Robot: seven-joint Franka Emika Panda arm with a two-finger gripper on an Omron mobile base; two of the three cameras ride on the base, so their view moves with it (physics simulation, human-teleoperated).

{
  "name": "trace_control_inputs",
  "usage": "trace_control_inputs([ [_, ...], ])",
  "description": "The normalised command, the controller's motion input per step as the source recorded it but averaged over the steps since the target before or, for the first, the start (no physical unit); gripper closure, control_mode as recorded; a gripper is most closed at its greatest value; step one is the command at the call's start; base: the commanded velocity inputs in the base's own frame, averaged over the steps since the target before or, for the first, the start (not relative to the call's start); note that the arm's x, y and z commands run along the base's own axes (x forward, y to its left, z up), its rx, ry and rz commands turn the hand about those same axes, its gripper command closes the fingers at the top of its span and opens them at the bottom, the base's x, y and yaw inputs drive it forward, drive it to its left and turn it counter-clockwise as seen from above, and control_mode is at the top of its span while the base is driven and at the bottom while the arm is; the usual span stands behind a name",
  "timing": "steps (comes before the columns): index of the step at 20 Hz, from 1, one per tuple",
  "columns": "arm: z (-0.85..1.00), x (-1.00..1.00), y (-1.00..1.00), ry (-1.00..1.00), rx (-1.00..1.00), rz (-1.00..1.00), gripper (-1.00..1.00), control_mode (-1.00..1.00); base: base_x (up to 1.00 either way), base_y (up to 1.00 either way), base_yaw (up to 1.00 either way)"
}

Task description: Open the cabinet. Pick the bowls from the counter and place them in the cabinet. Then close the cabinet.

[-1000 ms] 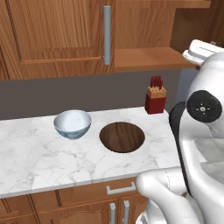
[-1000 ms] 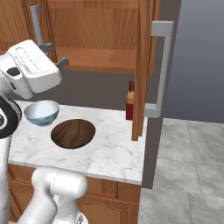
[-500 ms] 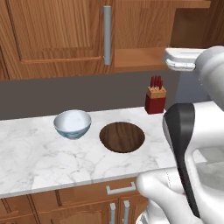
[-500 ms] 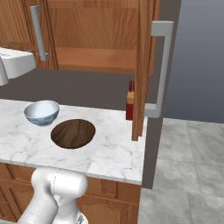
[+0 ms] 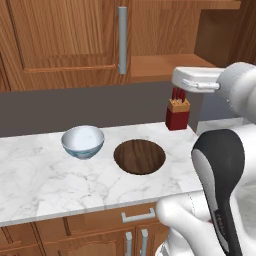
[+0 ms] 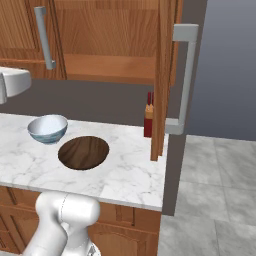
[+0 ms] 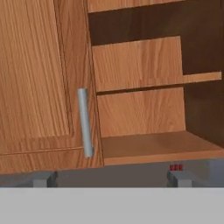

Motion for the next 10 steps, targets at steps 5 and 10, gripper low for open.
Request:
trace_control_inputs([
  [5,-0.27,0.14,0.32,0.00,0.06,0.16,-1.00,-1.00,0.00,0.00,0.00],
  [10,0.00,0.00,0.32,-0.25,-0.03,0.03,-1.00,-1.00,0.00,0.00,0.00],
])
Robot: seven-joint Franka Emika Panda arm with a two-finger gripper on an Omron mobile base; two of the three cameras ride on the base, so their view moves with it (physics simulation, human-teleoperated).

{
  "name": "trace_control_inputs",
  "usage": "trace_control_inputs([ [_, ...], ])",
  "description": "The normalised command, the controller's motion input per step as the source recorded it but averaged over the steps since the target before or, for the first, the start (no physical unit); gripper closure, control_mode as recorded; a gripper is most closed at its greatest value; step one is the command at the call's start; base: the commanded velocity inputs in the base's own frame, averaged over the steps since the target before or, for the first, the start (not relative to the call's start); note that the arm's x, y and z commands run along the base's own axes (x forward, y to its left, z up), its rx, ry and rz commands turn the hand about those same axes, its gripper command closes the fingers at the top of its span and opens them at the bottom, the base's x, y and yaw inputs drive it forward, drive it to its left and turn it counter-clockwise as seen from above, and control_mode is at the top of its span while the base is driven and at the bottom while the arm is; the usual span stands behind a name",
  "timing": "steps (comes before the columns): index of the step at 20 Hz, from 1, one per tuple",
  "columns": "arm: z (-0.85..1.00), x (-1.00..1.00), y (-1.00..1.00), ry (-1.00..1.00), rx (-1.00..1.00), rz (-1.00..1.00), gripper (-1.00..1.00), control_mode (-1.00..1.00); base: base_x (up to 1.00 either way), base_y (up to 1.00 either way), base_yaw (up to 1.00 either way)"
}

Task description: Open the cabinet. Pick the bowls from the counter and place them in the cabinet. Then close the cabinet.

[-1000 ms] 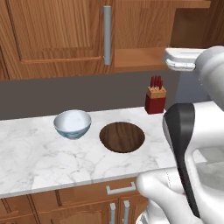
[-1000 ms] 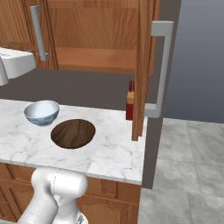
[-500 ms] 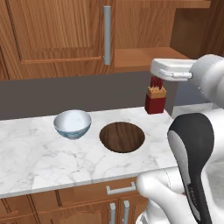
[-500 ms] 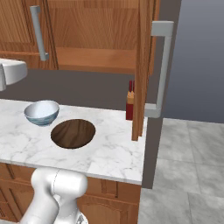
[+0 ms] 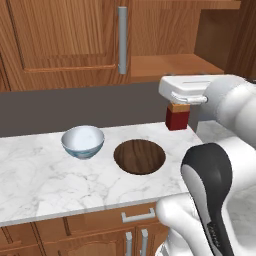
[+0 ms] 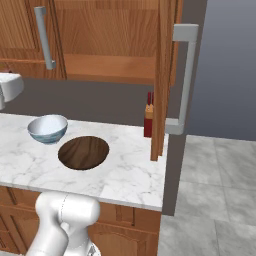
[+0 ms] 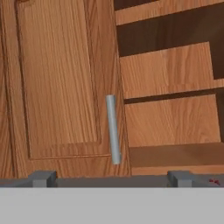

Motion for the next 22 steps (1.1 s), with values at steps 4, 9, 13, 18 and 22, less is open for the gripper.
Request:
trace_control_inputs([
  [4,0.00,0.06,0.20,-0.19,0.00,0.00,-1.00,-1.00,0.00,0.00,0.00],
  [9,0.00,0.27,0.10,-0.01,0.00,0.00,-1.00,-1.00,0.00,0.00,0.00],
  [13,0.00,0.35,0.00,0.04,0.00,0.00,-1.00,-1.00,0.00,0.00,0.00],
  [18,0.00,0.36,-0.01,0.07,0.00,0.00,-1.00,-1.00,0.00,0.00,0.00],
  [22,0.00,0.29,0.00,-0.01,0.00,0.00,-1.00,-1.00,0.00,0.00,0.00],
])
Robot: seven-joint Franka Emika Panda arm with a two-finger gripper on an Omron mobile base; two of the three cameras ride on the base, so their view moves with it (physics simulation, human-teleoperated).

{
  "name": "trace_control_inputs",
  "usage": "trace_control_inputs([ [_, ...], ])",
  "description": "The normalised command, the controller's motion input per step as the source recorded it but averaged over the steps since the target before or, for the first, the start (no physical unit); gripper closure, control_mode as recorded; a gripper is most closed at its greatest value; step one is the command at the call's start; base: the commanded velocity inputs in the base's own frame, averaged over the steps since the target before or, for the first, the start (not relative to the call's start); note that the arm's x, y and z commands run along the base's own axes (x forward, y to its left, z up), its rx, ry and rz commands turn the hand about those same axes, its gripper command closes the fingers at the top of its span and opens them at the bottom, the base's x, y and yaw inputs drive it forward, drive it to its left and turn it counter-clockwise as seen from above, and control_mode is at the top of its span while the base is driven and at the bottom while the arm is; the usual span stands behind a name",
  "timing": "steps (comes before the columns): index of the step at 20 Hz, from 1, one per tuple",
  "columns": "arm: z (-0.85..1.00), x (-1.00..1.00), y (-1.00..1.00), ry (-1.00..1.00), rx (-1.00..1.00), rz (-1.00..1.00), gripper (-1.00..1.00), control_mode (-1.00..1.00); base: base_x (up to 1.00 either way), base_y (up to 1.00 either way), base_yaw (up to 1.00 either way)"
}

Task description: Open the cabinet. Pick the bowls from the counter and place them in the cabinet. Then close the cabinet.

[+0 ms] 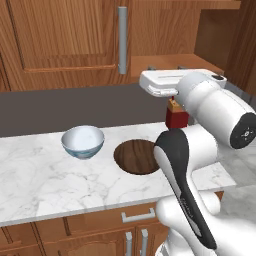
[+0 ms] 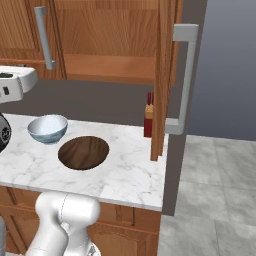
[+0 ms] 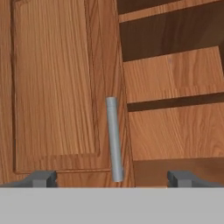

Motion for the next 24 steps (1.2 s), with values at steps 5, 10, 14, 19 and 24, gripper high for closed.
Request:
trace_control_inputs([
  [5,0.00,0.42,0.00,-0.05,0.00,0.00,-1.00,-1.00,0.00,0.00,0.00],
  [10,0.00,0.38,0.00,-0.02,0.00,-0.01,-1.00,-1.00,0.00,0.00,0.00],
  [14,-0.01,0.35,0.10,-0.01,0.00,-0.04,-1.00,-1.00,0.00,0.00,0.00],
  [19,-0.01,0.30,0.29,0.00,-0.01,-0.08,-1.00,-1.00,0.00,0.00,0.00],
  [24,0.00,0.36,0.28,0.00,0.00,-0.12,-1.00,-1.00,0.00,0.00,0.00],
])
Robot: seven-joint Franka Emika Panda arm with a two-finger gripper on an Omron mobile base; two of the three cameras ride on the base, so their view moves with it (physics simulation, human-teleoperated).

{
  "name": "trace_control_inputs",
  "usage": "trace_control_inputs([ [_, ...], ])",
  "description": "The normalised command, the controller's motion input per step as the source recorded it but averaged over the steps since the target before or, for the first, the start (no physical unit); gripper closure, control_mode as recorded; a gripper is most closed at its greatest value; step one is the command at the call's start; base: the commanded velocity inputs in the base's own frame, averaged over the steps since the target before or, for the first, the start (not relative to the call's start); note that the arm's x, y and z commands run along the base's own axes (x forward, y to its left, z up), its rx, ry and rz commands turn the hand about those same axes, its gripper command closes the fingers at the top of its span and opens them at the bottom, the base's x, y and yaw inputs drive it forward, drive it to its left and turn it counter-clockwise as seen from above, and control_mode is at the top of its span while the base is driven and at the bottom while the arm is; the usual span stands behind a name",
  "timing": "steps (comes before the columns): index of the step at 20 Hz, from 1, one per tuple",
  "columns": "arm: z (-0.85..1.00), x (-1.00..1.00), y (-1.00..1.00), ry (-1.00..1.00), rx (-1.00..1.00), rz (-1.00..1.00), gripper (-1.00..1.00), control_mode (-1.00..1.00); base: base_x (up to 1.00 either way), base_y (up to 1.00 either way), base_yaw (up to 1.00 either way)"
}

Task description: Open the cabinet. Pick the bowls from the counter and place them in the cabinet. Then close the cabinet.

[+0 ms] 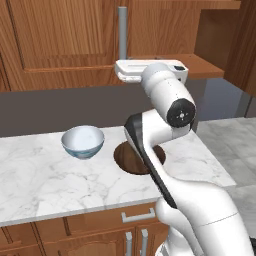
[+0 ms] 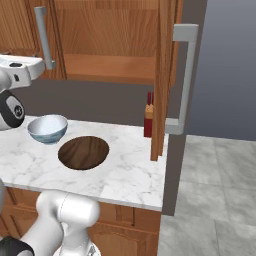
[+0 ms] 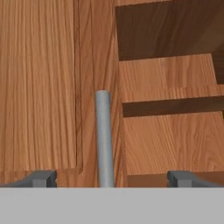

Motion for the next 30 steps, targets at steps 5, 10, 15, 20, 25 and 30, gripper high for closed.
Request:
trace_control_inputs([
  [5,0.00,0.43,0.02,0.00,0.00,-0.02,-1.00,-1.00,0.00,0.00,0.00],
  [10,-0.04,0.46,0.00,0.00,0.00,0.00,-1.00,-1.00,0.00,0.00,0.00],
  [15,-0.15,0.51,0.00,0.00,0.00,0.00,-1.00,-1.00,0.00,0.00,0.00],
  [20,-0.19,0.56,0.00,0.00,0.00,0.00,-1.00,-1.00,0.00,0.00,0.00],
  [25,-0.12,0.65,0.03,0.00,0.00,0.00,-1.00,-1.00,0.00,0.00,0.00],
  [30,-0.12,0.56,0.10,0.00,0.00,0.00,-1.00,-1.00,0.00,0.00,0.00],
])
